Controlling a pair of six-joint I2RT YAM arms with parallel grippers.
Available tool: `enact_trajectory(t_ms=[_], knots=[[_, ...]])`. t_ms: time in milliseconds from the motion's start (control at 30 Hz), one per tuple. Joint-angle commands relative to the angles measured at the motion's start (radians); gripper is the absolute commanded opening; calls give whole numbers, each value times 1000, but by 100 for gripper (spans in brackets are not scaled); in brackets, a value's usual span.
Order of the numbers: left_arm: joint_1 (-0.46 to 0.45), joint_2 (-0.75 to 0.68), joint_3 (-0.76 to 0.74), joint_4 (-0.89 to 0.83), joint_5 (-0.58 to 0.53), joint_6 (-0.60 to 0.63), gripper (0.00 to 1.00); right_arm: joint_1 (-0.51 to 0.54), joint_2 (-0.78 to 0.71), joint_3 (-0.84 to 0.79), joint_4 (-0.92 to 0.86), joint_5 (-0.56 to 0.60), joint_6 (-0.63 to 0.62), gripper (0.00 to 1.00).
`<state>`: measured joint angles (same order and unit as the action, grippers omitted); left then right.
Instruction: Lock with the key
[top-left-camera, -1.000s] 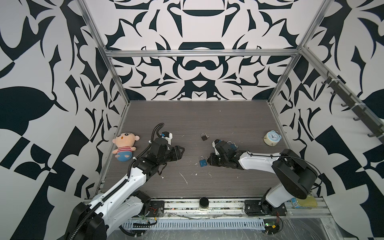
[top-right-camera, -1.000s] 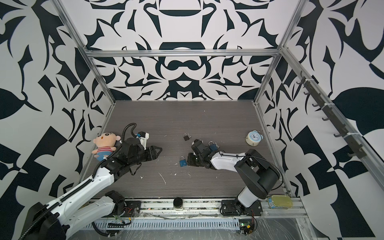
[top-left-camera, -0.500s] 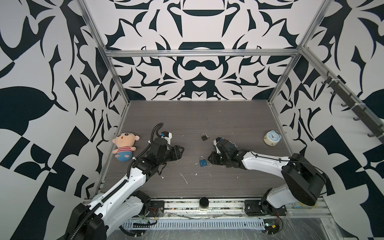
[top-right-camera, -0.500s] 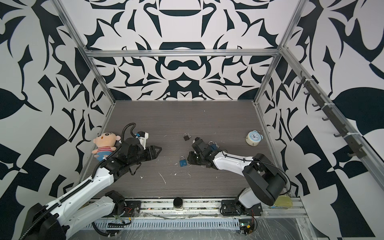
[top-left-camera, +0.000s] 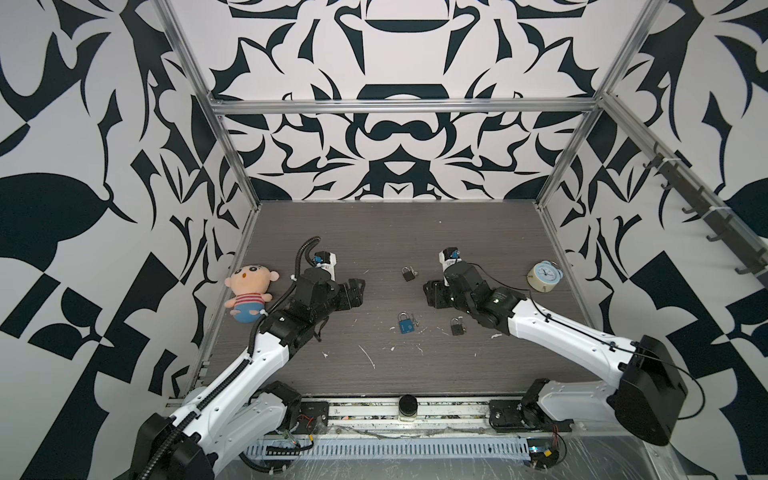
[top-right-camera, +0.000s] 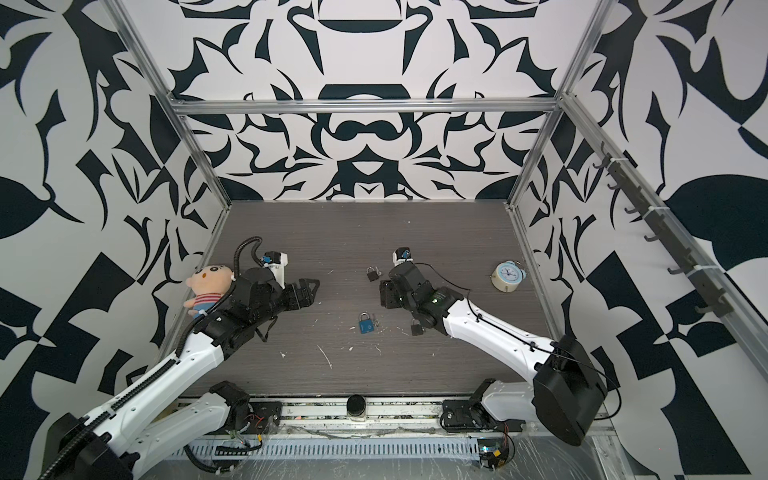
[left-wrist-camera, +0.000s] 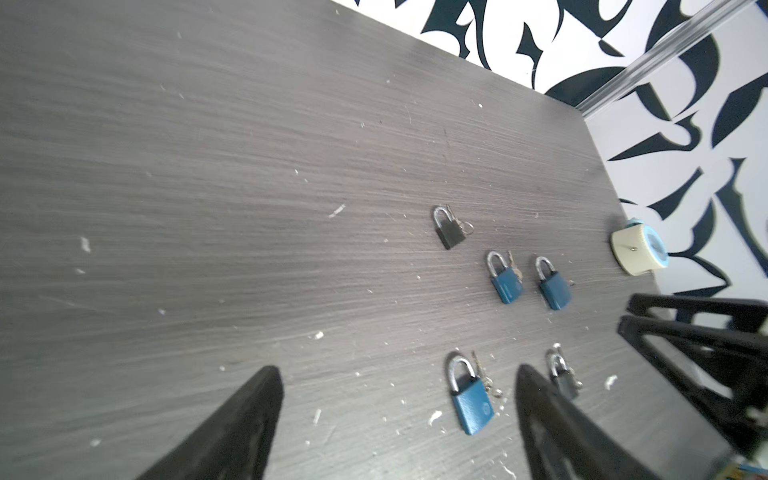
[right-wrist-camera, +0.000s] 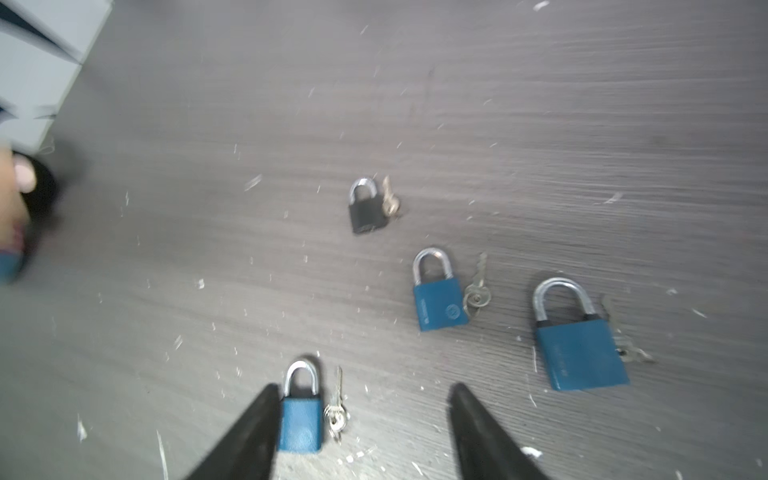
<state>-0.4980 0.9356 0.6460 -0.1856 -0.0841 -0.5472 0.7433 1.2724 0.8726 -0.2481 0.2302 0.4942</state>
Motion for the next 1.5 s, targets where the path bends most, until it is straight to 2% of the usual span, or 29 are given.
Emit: enact_trajectory(t_ms=[0,33,200,300,400,500,600,700,800,900,1000,1100,1233,1333,1400,1467], knots=[[34,0,57,-37,-84,56,99,-18,-55,45,-40,147,-102,92],[49,6,75,-49,-99,68,100,-33,-74,38,-28,146,-119,99],[128,32,135,-68,-189,131,99,-150,-181,-6,22,197,-187,99],[160,53,127,-10,-301,187,100,-246,-251,-91,119,245,-237,99],[169,65,52,153,-410,308,99,-318,-300,-214,273,349,-315,99],[189,85,-37,326,-469,395,100,-363,-303,-354,494,448,-401,99],[208,124,-130,513,-484,497,99,-413,-276,-444,632,466,-413,99],[208,160,-211,675,-555,574,99,-444,-222,-514,760,467,-441,97],[212,172,-290,801,-483,635,99,-453,-150,-580,926,475,-487,97],[229,200,-319,827,-438,623,99,-463,-65,-608,1049,428,-494,97],[243,240,-367,928,-396,622,100,-466,36,-620,1159,404,-507,97],[259,310,-405,1078,-370,614,100,-467,117,-641,1278,396,-533,97],[278,485,-416,1265,-296,630,99,-482,199,-661,1416,375,-548,98],[302,621,-408,1388,-256,628,99,-508,243,-652,1435,335,-531,98],[319,706,-405,1492,-248,636,99,-523,236,-642,1388,284,-526,98],[330,651,-388,1362,-215,608,100,-547,243,-636,1375,242,-510,99]])
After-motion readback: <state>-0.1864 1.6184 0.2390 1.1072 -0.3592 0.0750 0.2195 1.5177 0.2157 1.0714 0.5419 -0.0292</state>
